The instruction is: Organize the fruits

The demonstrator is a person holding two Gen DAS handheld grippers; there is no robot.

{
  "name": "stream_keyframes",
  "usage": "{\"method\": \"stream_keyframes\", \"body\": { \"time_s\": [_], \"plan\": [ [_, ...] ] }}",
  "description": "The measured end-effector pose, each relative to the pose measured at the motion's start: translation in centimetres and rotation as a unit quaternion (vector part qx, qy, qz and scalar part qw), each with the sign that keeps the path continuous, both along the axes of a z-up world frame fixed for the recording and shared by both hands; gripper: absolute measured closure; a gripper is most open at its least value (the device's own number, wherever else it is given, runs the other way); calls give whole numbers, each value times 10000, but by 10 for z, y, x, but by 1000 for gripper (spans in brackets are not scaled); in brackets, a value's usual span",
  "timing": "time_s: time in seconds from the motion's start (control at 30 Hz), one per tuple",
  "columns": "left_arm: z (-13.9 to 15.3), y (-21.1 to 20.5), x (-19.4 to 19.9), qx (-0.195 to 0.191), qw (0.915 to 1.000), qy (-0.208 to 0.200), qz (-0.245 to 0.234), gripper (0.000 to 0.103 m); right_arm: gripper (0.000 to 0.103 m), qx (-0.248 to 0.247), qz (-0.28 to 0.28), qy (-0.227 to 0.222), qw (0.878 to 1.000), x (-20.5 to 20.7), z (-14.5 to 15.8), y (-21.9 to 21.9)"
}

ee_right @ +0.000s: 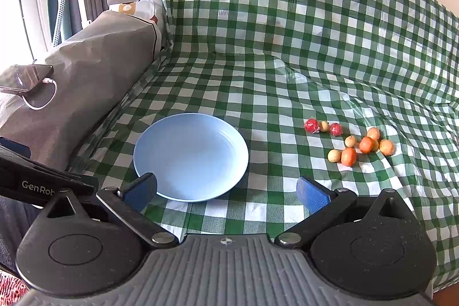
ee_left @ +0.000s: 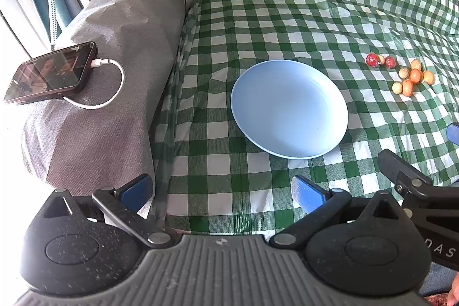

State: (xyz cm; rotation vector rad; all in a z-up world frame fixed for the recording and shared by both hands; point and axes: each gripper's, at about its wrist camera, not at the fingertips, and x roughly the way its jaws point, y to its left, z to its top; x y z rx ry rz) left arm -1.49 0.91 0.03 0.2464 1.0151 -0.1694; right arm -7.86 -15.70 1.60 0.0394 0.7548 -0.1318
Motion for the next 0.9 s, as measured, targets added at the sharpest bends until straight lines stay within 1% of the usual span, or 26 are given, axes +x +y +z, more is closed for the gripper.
{"method": "stream_keyframes", "body": {
  "time_s": [0.67, 0.9],
  "plan": [
    [1, 0, -1, 11, 10000, 0, -8, 0, 1, 59, -26, -8, 10000, -2, 1, 5],
    [-1, -10, 1, 128, 9999, 56, -80, 0, 1, 321, -126, -74, 9994, -5, -5, -3]
  ]
}}
